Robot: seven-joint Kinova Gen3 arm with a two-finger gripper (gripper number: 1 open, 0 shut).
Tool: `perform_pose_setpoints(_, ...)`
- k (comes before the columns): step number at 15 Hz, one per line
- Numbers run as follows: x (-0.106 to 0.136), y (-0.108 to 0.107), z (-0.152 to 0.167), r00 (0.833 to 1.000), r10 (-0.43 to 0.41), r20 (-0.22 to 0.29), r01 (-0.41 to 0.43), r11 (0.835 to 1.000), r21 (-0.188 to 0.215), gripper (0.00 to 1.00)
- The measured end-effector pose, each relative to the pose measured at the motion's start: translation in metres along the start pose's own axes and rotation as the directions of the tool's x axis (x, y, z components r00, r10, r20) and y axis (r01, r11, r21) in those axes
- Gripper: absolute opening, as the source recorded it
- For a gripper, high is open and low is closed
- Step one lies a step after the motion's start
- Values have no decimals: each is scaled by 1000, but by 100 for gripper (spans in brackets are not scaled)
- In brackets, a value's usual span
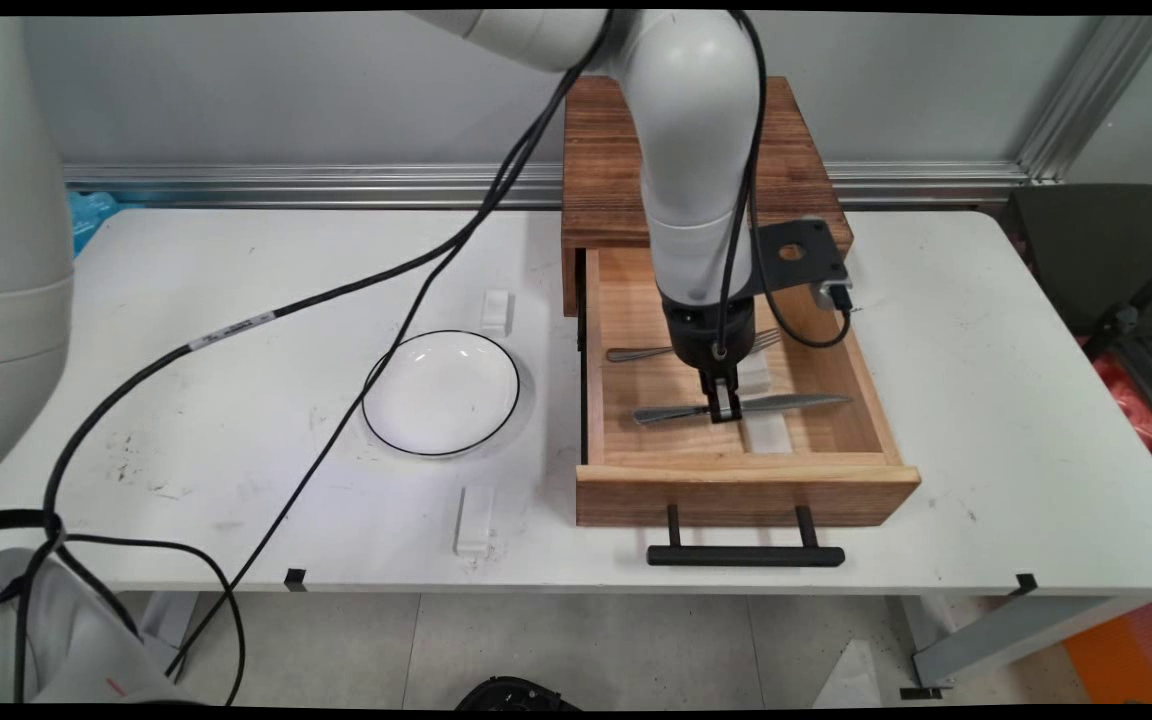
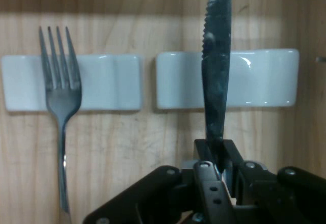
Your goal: Place the picked object into the drawer
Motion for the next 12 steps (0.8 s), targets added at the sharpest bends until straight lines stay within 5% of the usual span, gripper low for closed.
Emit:
perform_pose_setpoints(10,0,-5,21,1000,20,16,-19,1000,-11,0)
perform_pose_setpoints(11,0,-6,22,1000,22,16,-22,1000,-13,100)
perform_pose_setpoints(12,0,-6,23,1000,26,14,-25,1000,-13,100)
